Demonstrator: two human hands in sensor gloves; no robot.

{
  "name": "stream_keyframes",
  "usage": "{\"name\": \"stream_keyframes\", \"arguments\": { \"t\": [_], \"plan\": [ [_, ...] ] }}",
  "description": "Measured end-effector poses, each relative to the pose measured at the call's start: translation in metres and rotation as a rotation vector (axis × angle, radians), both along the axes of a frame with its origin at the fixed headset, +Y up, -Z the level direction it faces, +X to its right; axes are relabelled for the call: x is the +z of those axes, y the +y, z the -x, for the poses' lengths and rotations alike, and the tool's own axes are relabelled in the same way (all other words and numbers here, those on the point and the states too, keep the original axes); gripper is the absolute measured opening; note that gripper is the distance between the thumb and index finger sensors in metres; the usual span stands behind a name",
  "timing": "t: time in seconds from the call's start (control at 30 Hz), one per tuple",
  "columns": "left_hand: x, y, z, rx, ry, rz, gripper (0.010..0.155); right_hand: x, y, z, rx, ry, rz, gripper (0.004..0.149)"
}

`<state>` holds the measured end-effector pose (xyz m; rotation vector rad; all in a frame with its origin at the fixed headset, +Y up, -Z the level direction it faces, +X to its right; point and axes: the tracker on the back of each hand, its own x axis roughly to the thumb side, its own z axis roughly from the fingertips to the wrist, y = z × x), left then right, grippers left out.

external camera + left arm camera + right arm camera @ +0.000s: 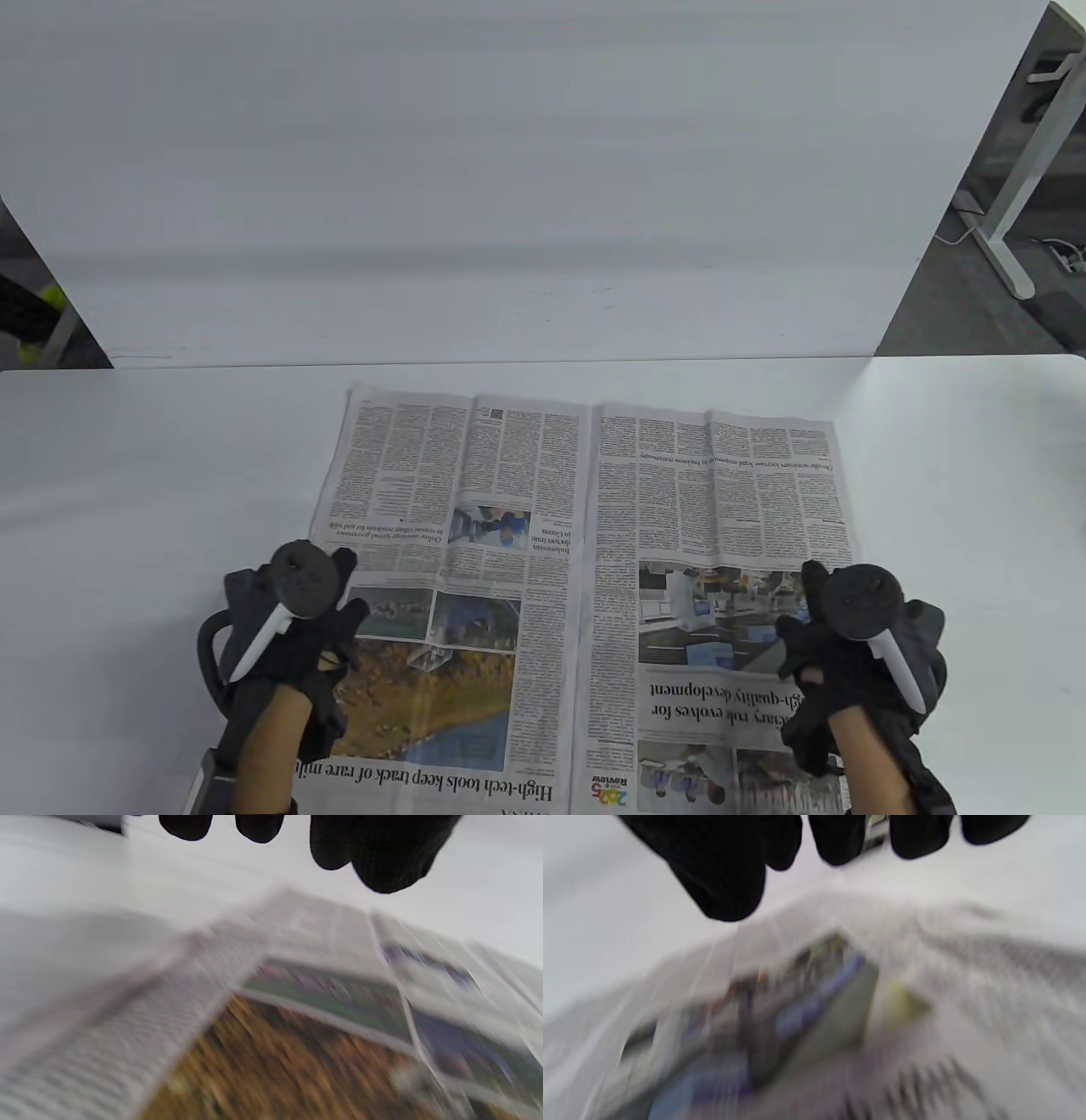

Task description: Unfold folded newspaper and lay flat

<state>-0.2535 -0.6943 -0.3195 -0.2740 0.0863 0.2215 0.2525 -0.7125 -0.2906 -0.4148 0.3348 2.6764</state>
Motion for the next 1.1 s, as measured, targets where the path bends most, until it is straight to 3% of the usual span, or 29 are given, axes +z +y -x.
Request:
{"name": "stream_keyframes", "arguments": {
  "t": [0.03, 0.13, 0.27, 0.33, 1.1],
  "plan": [
    [-0.003, -0.009, -0.009, 0.033, -0.065, 0.048, 0.068, 0.000, -0.009, 0.010, 0.029, 0.024, 0.099, 0.075],
    [-0.006, -0.027, -0.023, 0.037, -0.105, 0.141, 0.070, -0.003, -0.024, 0.019, 0.032, 0.042, 0.189, 0.076],
    [-0.008, -0.045, -0.020, 0.065, -0.088, 0.287, 0.069, -0.005, -0.037, 0.023, 0.019, 0.067, 0.258, 0.076],
    [-0.010, -0.051, -0.013, 0.095, -0.068, 0.311, 0.067, -0.007, -0.038, 0.024, 0.048, 0.066, 0.210, 0.075],
    [-0.040, -0.061, -0.001, 0.091, 0.038, 0.220, 0.065, -0.052, -0.062, 0.023, 0.049, 0.120, 0.094, 0.077]
  ]
}}
